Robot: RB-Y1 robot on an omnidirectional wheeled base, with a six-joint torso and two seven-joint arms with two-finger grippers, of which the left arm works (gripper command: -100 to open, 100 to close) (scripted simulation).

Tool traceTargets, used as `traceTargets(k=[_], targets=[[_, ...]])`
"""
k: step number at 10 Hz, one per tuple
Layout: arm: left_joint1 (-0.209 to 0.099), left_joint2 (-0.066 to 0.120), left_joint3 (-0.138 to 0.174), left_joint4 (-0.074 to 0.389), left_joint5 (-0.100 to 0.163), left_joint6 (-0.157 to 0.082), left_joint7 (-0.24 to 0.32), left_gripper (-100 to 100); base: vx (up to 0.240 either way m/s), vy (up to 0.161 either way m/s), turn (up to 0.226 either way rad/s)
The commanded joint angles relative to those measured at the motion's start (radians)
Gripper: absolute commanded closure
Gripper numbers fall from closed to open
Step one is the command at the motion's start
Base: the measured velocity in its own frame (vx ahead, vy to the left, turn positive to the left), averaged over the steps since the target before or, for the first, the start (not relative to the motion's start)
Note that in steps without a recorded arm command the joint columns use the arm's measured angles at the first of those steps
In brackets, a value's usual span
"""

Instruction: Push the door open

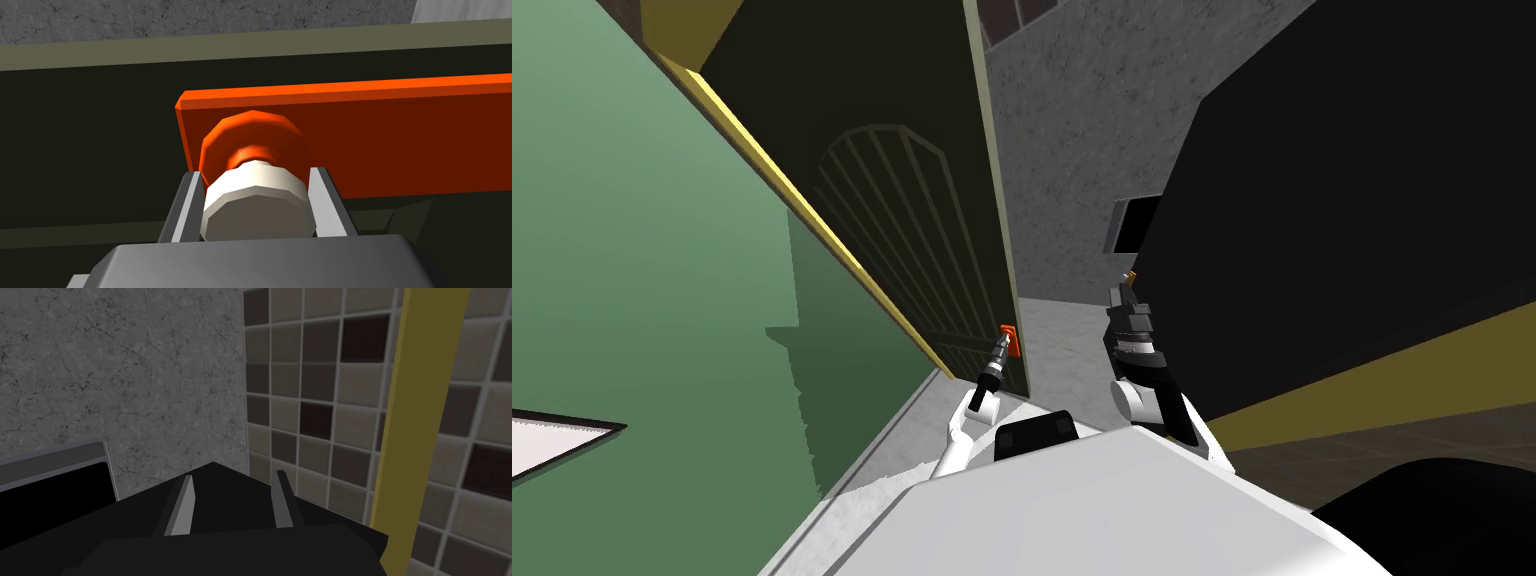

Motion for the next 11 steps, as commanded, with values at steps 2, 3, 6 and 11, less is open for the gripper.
traceTargets(k=[2,3,6,11], targets=[[-0.051,0.001,0.051,0.061,0.005,-0.017,-0.004,100,0.124,-0.154,0.021],[-0.065,0.002,0.064,0.081,0.007,-0.022,-0.005,100,0.111,-0.119,0.012],[-0.109,0.004,0.106,0.142,0.012,-0.036,-0.006,100,0.086,-0.095,0.009],[-0.170,0.007,0.165,0.229,0.019,-0.056,-0.007,100,0.062,-0.081,0.021]])
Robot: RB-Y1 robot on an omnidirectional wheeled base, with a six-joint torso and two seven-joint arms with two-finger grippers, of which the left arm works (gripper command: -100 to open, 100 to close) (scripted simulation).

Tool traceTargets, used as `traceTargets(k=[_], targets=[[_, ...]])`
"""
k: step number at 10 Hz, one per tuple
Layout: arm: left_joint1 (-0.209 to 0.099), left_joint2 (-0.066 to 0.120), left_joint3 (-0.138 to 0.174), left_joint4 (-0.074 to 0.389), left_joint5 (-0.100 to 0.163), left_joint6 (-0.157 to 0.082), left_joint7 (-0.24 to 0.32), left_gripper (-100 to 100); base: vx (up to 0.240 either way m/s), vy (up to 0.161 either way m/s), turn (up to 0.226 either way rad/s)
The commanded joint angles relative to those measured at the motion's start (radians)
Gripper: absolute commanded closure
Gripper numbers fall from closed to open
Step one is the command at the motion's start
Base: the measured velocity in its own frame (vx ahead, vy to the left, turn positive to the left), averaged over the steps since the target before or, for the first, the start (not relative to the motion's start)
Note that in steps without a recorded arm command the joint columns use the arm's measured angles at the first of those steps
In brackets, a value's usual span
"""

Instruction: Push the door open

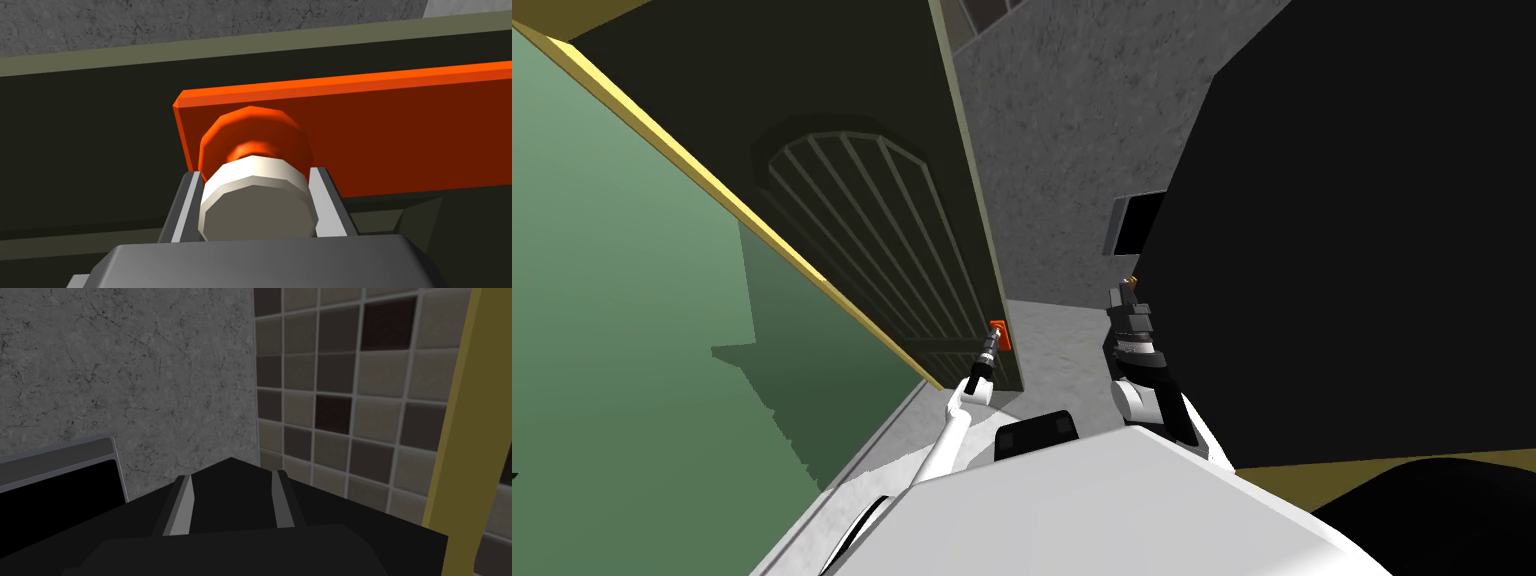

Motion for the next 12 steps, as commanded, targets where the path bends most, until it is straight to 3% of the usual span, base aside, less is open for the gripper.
traceTargets(k=[1,12], targets=[[-0.023,0.018,0.035,0.029,0.007,-0.008,0.004,100,0.098,-0.121,0.027],[-0.174,0.026,0.179,0.241,0.024,-0.057,0.001,100,0.081,-0.092,0.024]])
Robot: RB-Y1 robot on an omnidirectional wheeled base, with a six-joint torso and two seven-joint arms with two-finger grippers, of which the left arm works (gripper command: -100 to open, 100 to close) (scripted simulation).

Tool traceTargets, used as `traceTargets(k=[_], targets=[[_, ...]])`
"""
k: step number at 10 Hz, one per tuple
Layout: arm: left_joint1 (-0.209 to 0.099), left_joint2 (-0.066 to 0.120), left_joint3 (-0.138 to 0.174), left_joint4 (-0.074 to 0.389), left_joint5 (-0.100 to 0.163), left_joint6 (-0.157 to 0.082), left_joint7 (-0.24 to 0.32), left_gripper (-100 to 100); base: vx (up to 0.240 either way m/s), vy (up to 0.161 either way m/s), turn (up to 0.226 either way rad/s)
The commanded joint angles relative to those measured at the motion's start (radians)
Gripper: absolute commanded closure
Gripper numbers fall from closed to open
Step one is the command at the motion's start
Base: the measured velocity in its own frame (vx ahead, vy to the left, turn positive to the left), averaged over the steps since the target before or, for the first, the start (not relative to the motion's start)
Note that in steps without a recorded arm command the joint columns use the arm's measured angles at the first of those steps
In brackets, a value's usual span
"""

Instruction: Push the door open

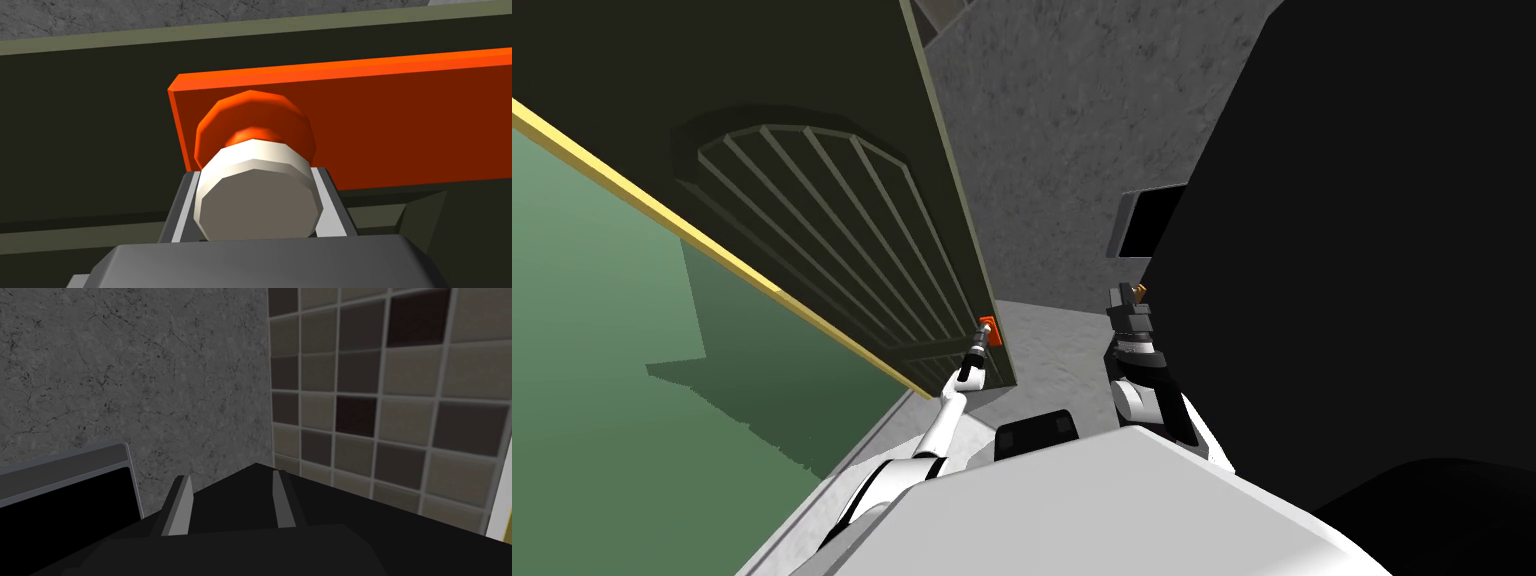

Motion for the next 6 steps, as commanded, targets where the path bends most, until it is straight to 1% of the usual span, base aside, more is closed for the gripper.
traceTargets(k=[1,2,3,5,6], targets=[[-0.022,0.015,0.027,0.036,0.005,-0.014,0.005,100,0.080,-0.098,0.029],[-0.022,0.015,0.027,0.036,0.005,-0.014,0.005,100,0.056,-0.071,0.015],[-0.022,0.015,0.027,0.036,0.005,-0.014,0.005,100,0.028,-0.015,0.004],[-0.048,0.016,0.052,0.072,0.008,-0.022,0.004,100,0.035,-0.045,0.008],[-0.070,0.017,0.073,0.103,0.011,-0.029,0.003,100,0.058,-0.122,0.045]])
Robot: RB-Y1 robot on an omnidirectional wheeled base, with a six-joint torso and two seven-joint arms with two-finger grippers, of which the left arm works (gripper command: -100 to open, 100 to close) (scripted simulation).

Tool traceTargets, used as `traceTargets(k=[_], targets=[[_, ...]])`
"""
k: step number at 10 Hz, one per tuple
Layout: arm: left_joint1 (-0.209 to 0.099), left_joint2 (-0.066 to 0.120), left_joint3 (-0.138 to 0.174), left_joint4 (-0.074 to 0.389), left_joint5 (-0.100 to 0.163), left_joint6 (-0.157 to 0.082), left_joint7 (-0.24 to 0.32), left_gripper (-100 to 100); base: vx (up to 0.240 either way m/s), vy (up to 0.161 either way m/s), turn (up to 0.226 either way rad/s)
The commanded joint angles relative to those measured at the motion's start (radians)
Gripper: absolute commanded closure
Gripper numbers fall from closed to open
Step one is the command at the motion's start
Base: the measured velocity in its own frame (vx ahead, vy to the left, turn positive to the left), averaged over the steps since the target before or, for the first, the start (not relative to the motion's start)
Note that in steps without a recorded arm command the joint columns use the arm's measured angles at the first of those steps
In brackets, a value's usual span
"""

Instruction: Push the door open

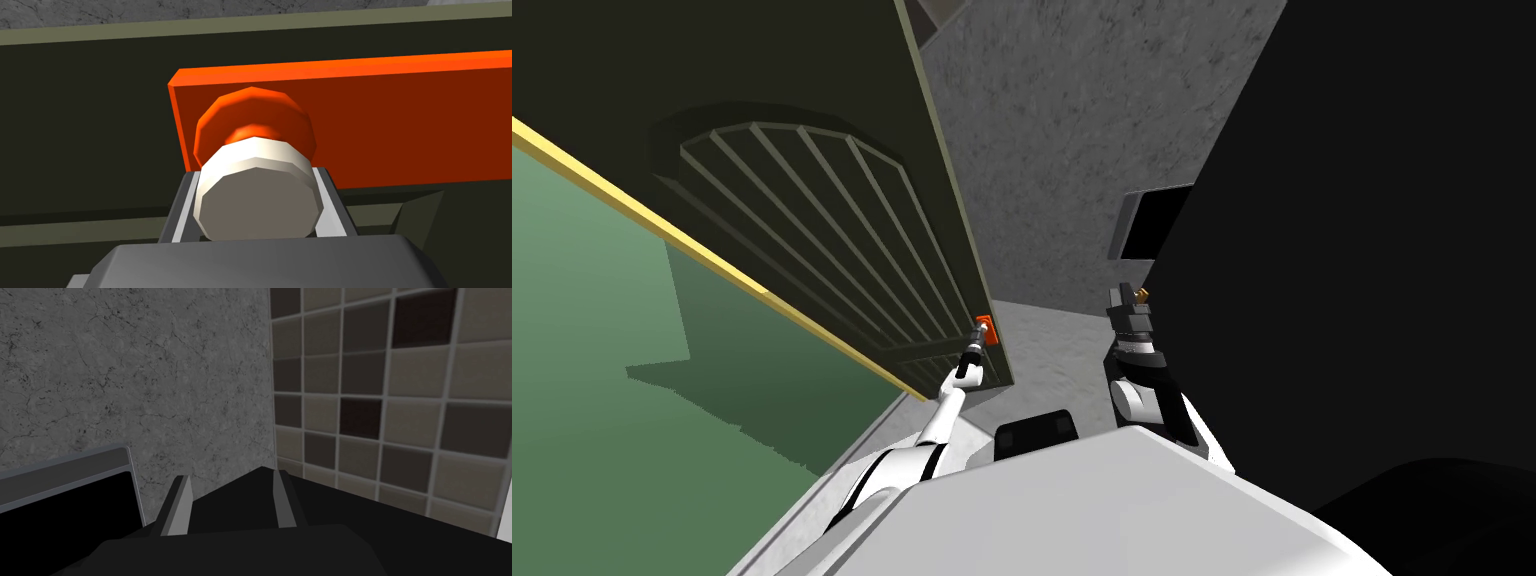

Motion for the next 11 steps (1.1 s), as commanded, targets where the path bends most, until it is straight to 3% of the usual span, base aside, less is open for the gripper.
traceTargets(k=[1,3,6,7,11], targets=[[-0.024,0.012,0.027,0.033,0.005,-0.013,0.003,100,0.061,-0.127,0.052],[-0.033,0.012,0.035,0.046,0.006,-0.016,0.003,100,0.059,-0.068,0.021],[-0.074,0.014,0.075,0.104,0.011,-0.029,0.002,100,0.073,-0.098,0.028],[-0.067,0.017,0.067,0.103,0.010,-0.030,0.002,100,0.034,-0.048,0.037],[-0.071,0.014,0.101,0.106,0.019,-0.030,-0.020,100,0.137,-0.056,0.072]])
